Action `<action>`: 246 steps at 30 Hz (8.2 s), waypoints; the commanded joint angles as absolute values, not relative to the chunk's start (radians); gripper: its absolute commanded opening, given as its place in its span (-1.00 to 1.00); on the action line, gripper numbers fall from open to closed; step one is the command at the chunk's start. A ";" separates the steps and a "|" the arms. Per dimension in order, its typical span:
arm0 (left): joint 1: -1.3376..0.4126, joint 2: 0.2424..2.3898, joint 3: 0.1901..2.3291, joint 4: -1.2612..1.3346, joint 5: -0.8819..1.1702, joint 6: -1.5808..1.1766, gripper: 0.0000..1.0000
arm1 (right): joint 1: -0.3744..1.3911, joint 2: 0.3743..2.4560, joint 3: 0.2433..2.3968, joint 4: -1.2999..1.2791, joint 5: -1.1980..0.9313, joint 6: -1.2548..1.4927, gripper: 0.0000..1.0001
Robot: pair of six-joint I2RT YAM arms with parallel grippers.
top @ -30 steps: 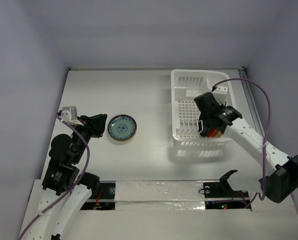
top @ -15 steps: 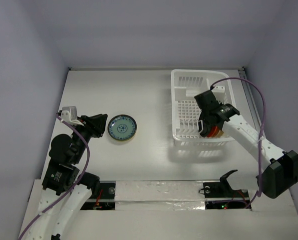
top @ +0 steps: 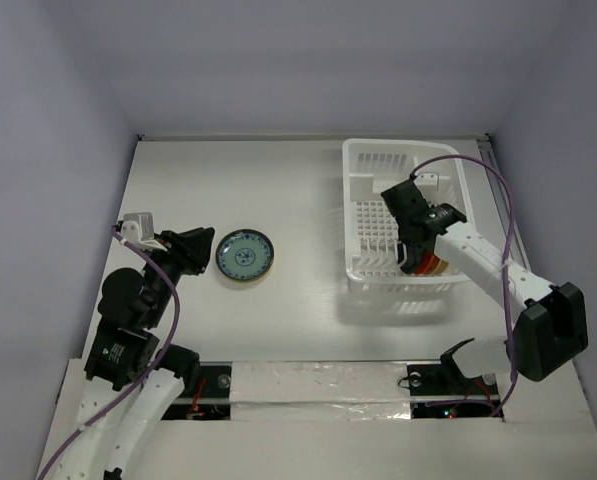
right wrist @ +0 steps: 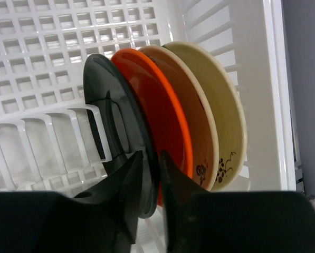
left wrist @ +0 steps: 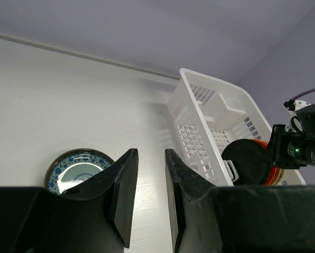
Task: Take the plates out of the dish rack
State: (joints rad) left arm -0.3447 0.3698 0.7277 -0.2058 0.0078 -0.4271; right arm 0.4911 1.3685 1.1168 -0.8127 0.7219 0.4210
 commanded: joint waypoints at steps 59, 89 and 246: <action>-0.328 0.367 0.719 -0.158 0.020 -0.419 -0.15 | 0.907 1.891 1.520 -0.078 0.097 0.638 -1.00; -0.328 0.356 0.718 -0.153 0.028 -0.417 -0.33 | 0.894 1.405 1.338 -0.633 0.767 0.567 -1.00; -0.328 0.357 0.715 -0.150 0.057 -0.414 -0.92 | 0.546 1.175 1.163 -0.888 0.821 0.546 -1.00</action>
